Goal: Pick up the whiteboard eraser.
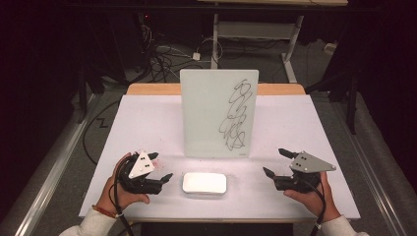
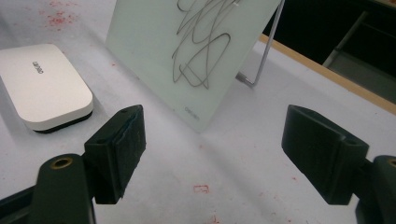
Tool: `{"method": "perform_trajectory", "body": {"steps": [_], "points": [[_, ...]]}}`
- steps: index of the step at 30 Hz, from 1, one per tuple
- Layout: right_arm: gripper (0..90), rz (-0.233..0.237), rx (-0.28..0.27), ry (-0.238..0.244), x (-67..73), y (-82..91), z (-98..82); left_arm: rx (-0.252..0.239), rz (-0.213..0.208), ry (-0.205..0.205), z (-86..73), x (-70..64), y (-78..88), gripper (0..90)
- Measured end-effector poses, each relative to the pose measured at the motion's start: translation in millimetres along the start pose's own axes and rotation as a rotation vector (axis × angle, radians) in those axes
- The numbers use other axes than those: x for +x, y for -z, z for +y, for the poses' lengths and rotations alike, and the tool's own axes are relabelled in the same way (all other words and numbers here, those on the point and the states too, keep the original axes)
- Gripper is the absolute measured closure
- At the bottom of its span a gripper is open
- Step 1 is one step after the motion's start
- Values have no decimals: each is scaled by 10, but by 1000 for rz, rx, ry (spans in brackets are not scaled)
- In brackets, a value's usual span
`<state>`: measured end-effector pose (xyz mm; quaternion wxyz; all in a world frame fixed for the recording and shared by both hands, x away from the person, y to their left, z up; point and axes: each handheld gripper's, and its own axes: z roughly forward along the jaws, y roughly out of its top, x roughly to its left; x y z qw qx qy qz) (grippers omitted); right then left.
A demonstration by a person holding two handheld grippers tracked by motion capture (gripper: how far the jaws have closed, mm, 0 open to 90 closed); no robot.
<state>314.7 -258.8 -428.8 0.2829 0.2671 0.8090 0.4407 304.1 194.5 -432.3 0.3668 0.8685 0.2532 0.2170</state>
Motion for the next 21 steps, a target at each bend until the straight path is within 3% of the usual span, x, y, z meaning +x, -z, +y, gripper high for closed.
{"method": "perform_trajectory", "body": {"steps": [6,9,11,16,21], "points": [[230,22,15,2,18,-39,-1,7,-93,-36,182,-89,-123,198],[250,35,10,2,36,-57,-4,29,-172,-57,278,-135,-227,187],[250,42,6,-1,44,-64,-2,63,-213,-100,337,-174,-302,186],[249,60,25,5,73,-107,-9,146,-299,-162,458,-268,-501,186],[249,71,26,6,94,-115,-8,232,-352,-220,563,-345,-664,185]]}}
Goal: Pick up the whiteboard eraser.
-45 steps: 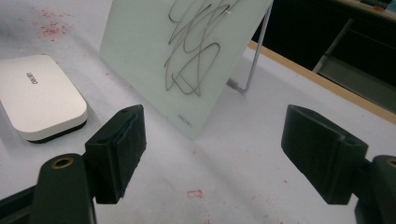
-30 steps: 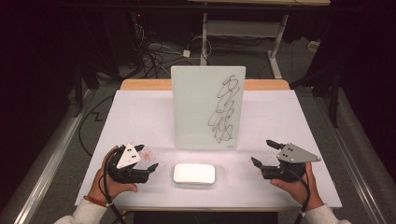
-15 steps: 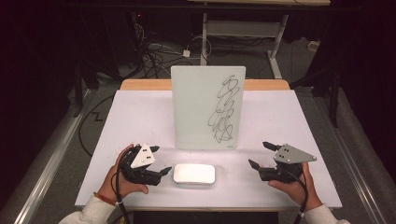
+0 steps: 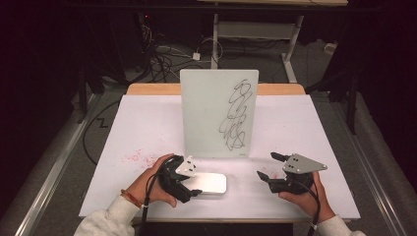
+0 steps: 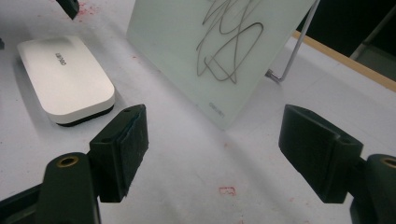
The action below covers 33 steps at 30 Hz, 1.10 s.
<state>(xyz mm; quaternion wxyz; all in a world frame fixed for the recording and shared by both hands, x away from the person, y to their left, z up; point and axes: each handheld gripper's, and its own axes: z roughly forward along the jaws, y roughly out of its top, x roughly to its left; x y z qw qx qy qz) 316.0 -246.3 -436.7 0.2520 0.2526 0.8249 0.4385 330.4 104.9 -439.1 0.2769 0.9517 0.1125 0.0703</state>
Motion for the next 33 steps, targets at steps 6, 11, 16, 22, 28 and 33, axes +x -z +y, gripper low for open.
{"method": "perform_trajectory", "body": {"steps": [6,11,16,22,28,33], "points": [[249,4,6,5,8,-1,-5,85,-53,-37,187,30,-188,184],[250,23,10,9,5,-19,-15,154,-66,-67,310,71,-359,193],[253,35,19,14,20,-30,-19,189,-113,-92,385,110,-472,228],[257,44,19,17,16,-36,-21,198,-128,-111,406,128,-470,249],[257,40,19,17,14,-28,-19,182,-101,-108,390,128,-416,274],[257,30,13,16,0,-13,-17,124,-45,-88,381,124,-336,276]]}}
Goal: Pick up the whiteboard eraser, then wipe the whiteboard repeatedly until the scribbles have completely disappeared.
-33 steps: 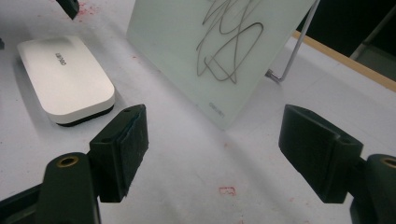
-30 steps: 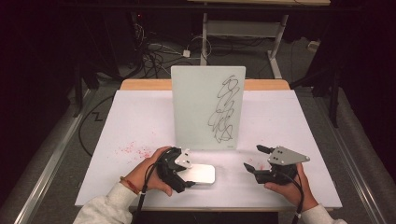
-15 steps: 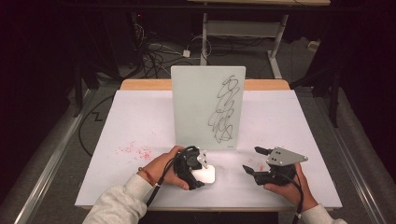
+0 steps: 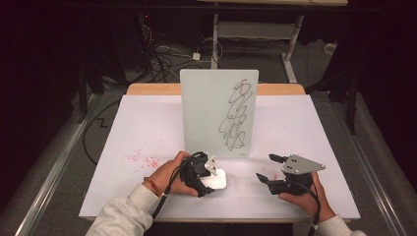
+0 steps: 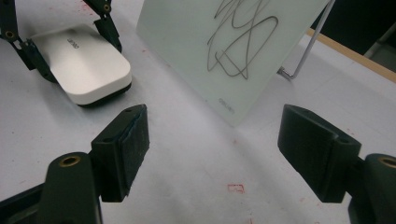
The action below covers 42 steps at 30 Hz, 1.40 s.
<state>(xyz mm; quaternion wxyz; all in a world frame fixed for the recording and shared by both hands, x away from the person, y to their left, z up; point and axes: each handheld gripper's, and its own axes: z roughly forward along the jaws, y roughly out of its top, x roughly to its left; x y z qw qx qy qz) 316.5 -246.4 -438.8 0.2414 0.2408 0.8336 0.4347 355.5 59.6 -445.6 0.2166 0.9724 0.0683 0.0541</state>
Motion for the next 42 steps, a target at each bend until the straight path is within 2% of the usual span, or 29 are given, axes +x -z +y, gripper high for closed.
{"method": "perform_trajectory", "body": {"steps": [3,4,5,7,8,9,11,12,13,18,24,28,30,35,36,37,38,39,40,42], "points": [[257,-12,-8,-9,-15,16,-1,-61,55,18,-23,-21,78,278],[256,-15,-9,-10,-20,19,0,-97,87,30,-44,-34,124,279],[257,-17,-11,-9,-23,21,1,-97,87,30,-44,-34,124,279],[257,-19,-8,-10,-21,19,0,-130,120,49,-63,-42,157,279],[257,-21,-8,-9,-19,18,0,-162,158,71,-80,-45,184,280],[257,-21,-8,-9,-19,18,0,-162,158,71,-80,-45,184,280],[256,-27,-9,-4,-22,22,5,-198,180,98,-99,-38,207,280],[255,-30,-13,-7,-24,26,6,-225,205,113,-112,-38,231,280],[255,-31,-18,-8,-27,30,6,-225,205,113,-112,-38,231,280],[254,-51,-27,-11,-44,46,1,-296,251,143,-136,-59,308,281],[254,-59,-30,-12,-53,54,-2,-341,266,185,-146,-67,346,282],[254,-63,-28,-14,-52,57,-7,-353,311,201,-115,-91,331,283],[253,-63,-30,-15,-52,57,-7,-353,318,206,-104,-94,328,283],[250,-75,-31,-22,-62,48,-16,-381,378,214,-33,-83,347,283],[249,-78,-31,-24,-65,44,-16,-382,416,216,4,-79,349,283],[249,-79,-30,-25,-66,41,-18,-383,434,216,22,-77,350,283],[248,-82,-29,-28,-65,39,-20,-383,434,216,22,-77,350,283],[246,-82,-29,-30,-61,38,-21,-389,455,221,59,-63,355,283],[245,-83,-30,-29,-59,36,-21,-389,455,221,59,-63,355,283],[242,-95,-30,-31,-55,32,-19,-397,480,221,101,-45,359,283]]}}
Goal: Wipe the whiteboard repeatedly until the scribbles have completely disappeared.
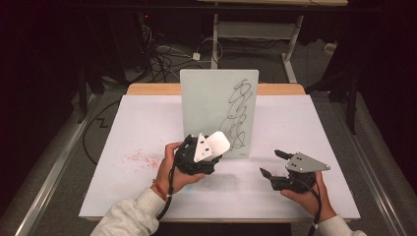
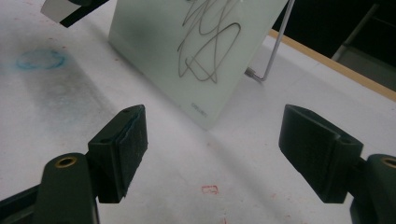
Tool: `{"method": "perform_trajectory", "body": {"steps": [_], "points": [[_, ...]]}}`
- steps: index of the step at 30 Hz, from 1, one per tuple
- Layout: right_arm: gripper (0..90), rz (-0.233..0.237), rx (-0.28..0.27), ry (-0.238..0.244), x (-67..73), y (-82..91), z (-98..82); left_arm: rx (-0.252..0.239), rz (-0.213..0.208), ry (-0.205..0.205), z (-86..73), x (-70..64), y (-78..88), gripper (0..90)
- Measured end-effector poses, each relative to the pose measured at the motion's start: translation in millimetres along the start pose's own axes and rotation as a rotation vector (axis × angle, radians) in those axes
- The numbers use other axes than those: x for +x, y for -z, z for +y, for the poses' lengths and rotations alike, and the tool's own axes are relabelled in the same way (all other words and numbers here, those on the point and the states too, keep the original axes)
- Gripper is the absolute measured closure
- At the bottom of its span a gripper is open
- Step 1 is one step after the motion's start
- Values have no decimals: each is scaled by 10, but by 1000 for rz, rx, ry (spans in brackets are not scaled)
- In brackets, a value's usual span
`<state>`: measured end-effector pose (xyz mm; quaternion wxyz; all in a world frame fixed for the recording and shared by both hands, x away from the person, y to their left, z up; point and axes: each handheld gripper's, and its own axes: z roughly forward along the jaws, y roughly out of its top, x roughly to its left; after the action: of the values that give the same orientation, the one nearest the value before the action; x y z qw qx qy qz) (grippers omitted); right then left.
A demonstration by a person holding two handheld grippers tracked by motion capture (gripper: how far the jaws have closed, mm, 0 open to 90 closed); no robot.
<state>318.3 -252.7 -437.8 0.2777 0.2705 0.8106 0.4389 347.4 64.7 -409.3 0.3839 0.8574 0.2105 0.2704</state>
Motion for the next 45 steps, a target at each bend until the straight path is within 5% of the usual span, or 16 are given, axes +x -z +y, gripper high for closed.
{"method": "perform_trajectory", "body": {"steps": [8,17,21,30,39,45], "points": [[242,-17,1,10,6,14,-5,-56,95,-34,386,54,-81,284],[244,-15,0,6,-15,18,-14,-110,127,-22,797,195,-148,285],[253,-16,6,12,-7,12,-16,-105,150,-28,886,240,-194,285],[249,-24,9,14,-9,-4,-26,-134,216,31,1044,419,-336,286],[248,-35,7,21,-14,9,-36,-157,282,-4,1295,358,-404,285],[246,-38,10,24,-16,7,-41,-146,332,-36,1295,273,-466,285]]}}
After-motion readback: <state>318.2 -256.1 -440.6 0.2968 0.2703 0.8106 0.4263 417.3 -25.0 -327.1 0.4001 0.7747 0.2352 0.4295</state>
